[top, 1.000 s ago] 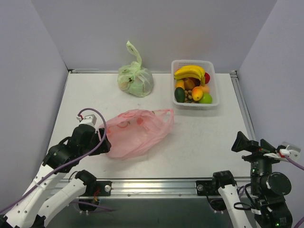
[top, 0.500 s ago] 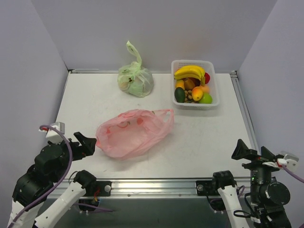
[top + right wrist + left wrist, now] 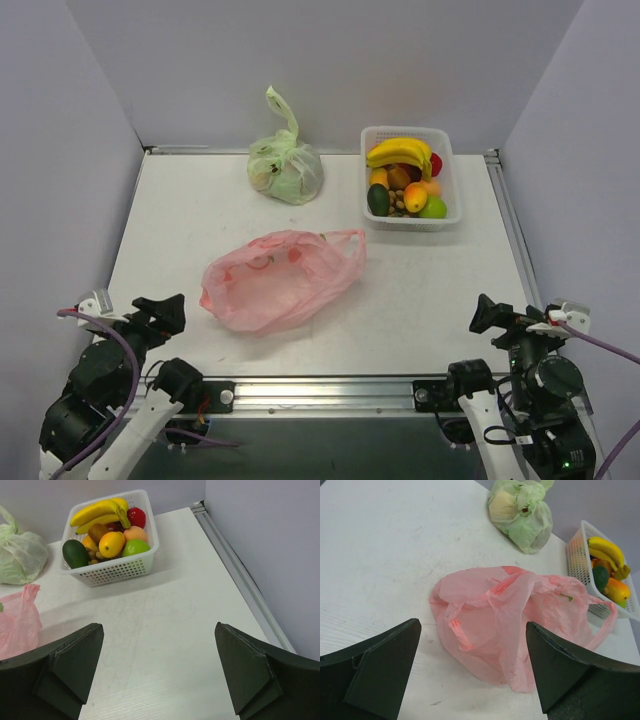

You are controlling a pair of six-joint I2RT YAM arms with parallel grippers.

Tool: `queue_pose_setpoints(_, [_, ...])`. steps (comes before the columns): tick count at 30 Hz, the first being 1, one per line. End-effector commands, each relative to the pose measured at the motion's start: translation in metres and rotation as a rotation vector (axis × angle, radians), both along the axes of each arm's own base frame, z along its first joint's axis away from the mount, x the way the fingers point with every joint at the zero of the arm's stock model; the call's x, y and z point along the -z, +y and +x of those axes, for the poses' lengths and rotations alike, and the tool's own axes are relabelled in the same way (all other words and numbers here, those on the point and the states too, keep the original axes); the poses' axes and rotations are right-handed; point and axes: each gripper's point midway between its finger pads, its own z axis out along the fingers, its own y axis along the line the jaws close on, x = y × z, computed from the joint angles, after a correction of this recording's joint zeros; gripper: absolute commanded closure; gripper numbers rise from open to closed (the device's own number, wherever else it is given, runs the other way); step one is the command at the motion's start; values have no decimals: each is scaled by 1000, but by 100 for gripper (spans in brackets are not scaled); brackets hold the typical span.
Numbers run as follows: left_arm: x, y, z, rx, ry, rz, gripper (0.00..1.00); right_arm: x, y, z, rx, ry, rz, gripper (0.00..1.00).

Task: Untie the knot of the plastic bag and take out the fruit

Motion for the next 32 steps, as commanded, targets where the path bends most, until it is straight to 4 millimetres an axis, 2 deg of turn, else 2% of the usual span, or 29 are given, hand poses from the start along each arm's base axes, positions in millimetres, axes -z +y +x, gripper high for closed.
queue_pose_setpoints(1, [1,1,5,-31,-68,-74,3,-6,1,-12,-16,-99,18,0])
queue_pose_setpoints(4, [8,0,5,-31,-82,-89,3,0,2,-10,-21,-88,21,0])
queue_pose_setpoints(14, [8,1,6,-40,-87,-83,3,20,8,1,-28,-44,59,0])
queue_pose_setpoints(32, [9,6,5,-80,-83,-88,3,16,14,6,-55,-40,73,0])
